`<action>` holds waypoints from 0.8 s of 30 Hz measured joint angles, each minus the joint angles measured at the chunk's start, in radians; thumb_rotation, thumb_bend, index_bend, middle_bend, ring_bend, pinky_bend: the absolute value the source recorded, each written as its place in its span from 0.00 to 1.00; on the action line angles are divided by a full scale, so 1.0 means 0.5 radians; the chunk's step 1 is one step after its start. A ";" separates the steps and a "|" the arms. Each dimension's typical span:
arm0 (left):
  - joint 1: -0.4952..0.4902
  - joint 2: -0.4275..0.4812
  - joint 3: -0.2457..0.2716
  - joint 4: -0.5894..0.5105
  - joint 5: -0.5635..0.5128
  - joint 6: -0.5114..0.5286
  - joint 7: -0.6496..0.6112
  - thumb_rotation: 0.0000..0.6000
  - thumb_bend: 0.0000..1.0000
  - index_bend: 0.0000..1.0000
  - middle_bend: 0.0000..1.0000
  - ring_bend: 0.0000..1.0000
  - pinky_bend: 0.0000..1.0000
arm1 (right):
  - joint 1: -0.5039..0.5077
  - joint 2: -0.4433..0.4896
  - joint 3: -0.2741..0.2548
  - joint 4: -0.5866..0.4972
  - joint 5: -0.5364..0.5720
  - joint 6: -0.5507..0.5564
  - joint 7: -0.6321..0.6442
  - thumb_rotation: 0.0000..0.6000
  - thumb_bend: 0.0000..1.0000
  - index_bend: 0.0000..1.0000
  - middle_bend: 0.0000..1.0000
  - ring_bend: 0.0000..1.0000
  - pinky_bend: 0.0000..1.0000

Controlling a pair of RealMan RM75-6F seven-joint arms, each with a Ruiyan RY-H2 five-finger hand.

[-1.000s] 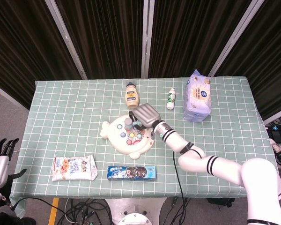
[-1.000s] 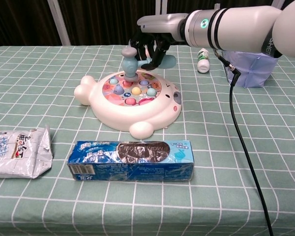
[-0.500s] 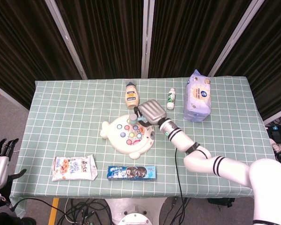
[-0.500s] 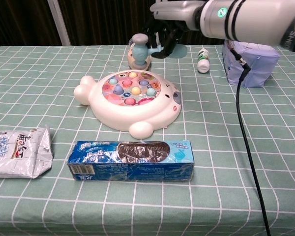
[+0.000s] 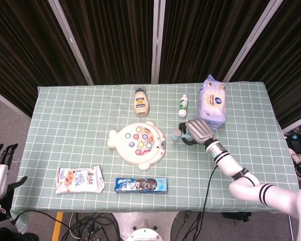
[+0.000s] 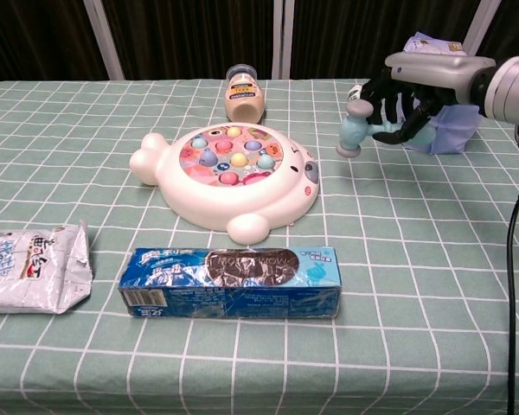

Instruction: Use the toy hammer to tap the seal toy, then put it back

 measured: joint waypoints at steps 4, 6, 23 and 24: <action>-0.002 0.006 0.003 -0.015 -0.010 -0.013 0.008 1.00 0.01 0.09 0.13 0.02 0.00 | -0.036 -0.097 -0.042 0.153 -0.091 0.000 0.111 1.00 0.45 0.63 0.52 0.44 0.54; 0.001 0.007 0.006 -0.019 -0.015 -0.016 0.008 1.00 0.01 0.09 0.13 0.02 0.00 | -0.044 -0.141 -0.051 0.212 -0.122 -0.003 0.147 1.00 0.42 0.61 0.50 0.42 0.51; -0.003 0.002 0.011 -0.008 -0.017 -0.030 -0.001 1.00 0.01 0.09 0.13 0.02 0.00 | -0.131 -0.229 -0.074 0.326 -0.250 0.021 0.271 1.00 0.23 0.30 0.31 0.22 0.34; -0.003 0.003 0.010 -0.007 -0.017 -0.030 -0.002 1.00 0.01 0.09 0.13 0.02 0.00 | -0.133 -0.227 -0.072 0.322 -0.250 0.022 0.271 1.00 0.23 0.29 0.31 0.21 0.33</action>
